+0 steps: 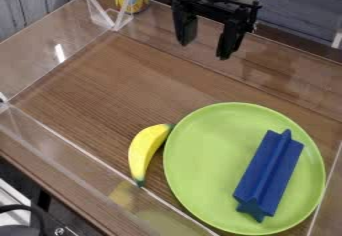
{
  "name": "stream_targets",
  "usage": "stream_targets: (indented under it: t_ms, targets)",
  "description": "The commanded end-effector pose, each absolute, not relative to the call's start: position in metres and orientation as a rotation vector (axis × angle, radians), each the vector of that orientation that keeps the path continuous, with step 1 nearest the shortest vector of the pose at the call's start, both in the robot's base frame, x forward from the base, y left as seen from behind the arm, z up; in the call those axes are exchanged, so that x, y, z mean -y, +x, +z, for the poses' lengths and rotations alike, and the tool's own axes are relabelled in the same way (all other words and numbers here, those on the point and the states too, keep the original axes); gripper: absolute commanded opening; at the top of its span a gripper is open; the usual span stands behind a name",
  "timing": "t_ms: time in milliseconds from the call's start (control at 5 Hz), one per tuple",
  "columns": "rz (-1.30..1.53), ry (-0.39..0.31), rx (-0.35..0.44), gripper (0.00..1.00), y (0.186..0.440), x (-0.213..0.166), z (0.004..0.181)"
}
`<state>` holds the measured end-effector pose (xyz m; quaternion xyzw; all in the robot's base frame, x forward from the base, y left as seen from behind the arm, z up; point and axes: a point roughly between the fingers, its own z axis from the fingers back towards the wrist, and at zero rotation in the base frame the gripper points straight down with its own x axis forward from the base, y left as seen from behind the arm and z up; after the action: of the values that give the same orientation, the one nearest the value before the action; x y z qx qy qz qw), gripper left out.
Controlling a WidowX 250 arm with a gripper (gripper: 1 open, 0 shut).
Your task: Put the banana in the green plate
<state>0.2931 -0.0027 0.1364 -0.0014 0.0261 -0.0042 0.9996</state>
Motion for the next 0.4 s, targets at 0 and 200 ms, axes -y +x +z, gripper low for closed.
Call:
stream_targets:
  t_ms: [0, 200]
  targets:
    - [-0.024, -0.004, -0.061, 1.0, 0.288, -0.004, 0.131]
    - [-0.033, -0.007, -0.032, 1.0, 0.267, -0.014, 0.125]
